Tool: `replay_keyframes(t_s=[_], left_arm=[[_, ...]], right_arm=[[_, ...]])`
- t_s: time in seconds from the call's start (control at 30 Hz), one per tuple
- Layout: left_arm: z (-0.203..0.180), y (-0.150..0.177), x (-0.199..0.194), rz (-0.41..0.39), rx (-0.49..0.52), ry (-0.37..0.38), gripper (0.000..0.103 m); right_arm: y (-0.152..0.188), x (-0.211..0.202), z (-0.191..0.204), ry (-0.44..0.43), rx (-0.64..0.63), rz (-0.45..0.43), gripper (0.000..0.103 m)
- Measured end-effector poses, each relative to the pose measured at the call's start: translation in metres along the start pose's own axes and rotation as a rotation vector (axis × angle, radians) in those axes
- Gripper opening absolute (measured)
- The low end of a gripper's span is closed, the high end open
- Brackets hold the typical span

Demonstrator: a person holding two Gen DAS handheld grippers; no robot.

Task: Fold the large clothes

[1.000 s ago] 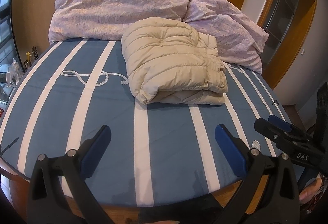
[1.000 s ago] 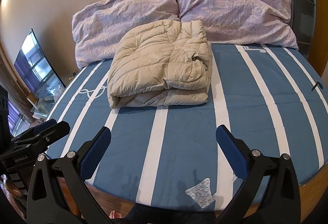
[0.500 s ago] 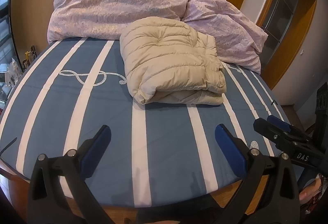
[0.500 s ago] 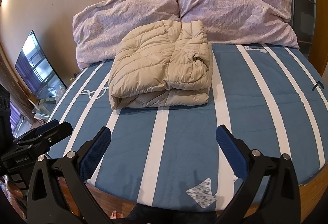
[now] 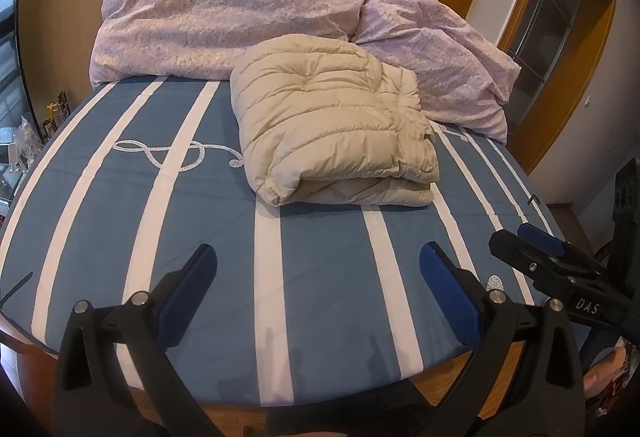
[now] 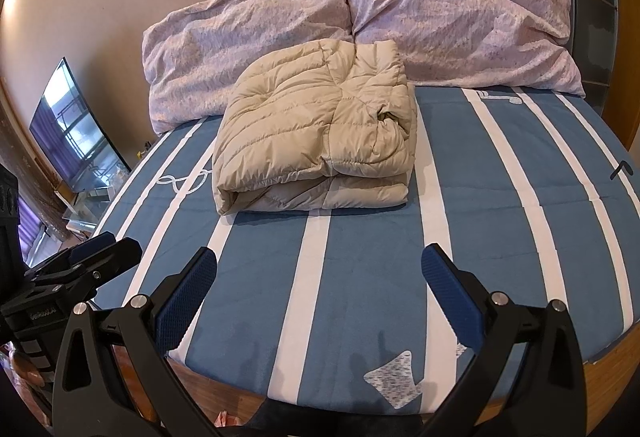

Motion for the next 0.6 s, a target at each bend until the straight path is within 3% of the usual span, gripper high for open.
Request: replay_keyframes(t_s=[0.6], left_arm=[[-0.0013,-0.0002,0.0015,0.003,0.002,0.008,0.101]], right_arm=[[-0.0008,0.0037,0.0006,0.003,0.001,0.005,0.102]])
Point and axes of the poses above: each gripper's, at about its wrist camera, not at the fingertips, and x roughly the way its jaws point, z to its left, y to its underside, the point moved 7 cm from there along x, roughly the way its jaws point, and after that the axes turned 13 degrees about x, right-handed, at the moved point
